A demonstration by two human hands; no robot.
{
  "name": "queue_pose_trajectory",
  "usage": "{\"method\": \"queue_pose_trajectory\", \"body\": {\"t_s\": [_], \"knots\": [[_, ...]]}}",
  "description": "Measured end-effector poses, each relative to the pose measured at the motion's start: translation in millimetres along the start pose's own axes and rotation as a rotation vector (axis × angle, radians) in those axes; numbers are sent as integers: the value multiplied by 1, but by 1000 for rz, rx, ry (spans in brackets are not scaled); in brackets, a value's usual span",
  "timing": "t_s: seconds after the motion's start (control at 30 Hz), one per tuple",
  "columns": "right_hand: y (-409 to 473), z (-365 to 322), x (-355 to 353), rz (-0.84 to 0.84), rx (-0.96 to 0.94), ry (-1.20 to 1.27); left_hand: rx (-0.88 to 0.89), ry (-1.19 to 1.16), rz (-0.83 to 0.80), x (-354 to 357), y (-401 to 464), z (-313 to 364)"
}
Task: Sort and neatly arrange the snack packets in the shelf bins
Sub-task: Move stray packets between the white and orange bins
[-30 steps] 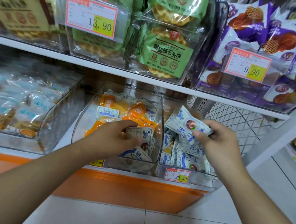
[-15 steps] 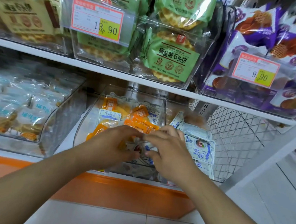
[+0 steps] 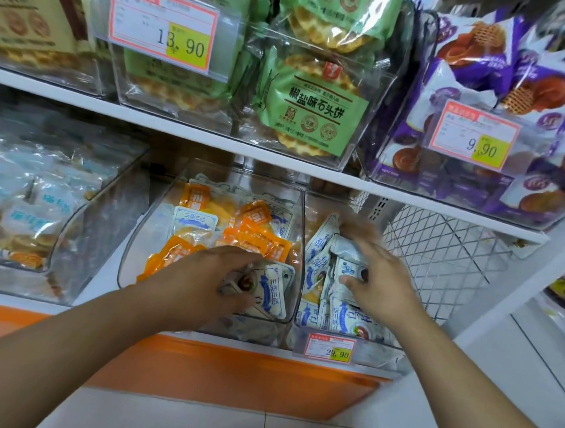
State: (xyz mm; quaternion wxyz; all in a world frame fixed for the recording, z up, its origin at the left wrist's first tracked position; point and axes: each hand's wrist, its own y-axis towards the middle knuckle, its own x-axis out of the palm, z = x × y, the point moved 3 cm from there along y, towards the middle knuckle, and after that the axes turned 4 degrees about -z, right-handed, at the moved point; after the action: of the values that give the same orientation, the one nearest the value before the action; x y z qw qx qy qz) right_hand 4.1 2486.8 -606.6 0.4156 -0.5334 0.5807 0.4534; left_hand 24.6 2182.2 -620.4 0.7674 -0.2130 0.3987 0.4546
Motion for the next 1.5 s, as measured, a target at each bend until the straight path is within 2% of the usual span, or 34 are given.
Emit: {"method": "queue_pose_trajectory", "body": {"t_s": [0.2, 0.27, 0.37, 0.5, 0.6, 0.67, 0.73, 0.77, 0.83, 0.93, 1.03, 1.1, 1.23, 1.43, 1.5], "knots": [[-9, 1, -19, 248, -45, 129, 17, -56, 43, -3, 0, 1], [-18, -11, -34, 271, -88, 253, 1, -65, 96, -6, -1, 5], [-34, -47, -48, 162, -157, 556, 8, -271, 176, -12, -3, 13], [-42, -106, -35, -34, -175, 809, 89, -698, 121, -25, -3, 28], [-36, -122, -24, -105, -172, 886, 106, -571, 262, -42, -6, 34], [-28, -115, -21, -119, -163, 859, 42, -463, 387, -53, -7, 25], [-16, -96, -19, -46, -122, 725, -64, -411, 475, -63, -5, 8], [-10, -84, -18, -8, -80, 620, -117, -367, 481, -66, -3, -2], [5, -62, -14, 37, -25, 417, -238, -136, 446, -66, 2, -23], [23, -46, -1, -58, -37, 230, -203, 160, 403, -59, 9, -34], [31, -44, 9, -111, -51, 203, -99, 68, 363, -50, 9, -22], [35, -41, 7, -95, -48, 149, -87, -22, 304, -43, 7, -15], [30, -32, -2, -60, -41, 76, -63, -52, 239, -34, 6, -16], [11, -23, -24, 210, -164, 261, -12, -94, 228, -31, -1, -5], [3, -22, -35, 287, -128, 321, -16, -113, 240, -32, -5, 1]]}}
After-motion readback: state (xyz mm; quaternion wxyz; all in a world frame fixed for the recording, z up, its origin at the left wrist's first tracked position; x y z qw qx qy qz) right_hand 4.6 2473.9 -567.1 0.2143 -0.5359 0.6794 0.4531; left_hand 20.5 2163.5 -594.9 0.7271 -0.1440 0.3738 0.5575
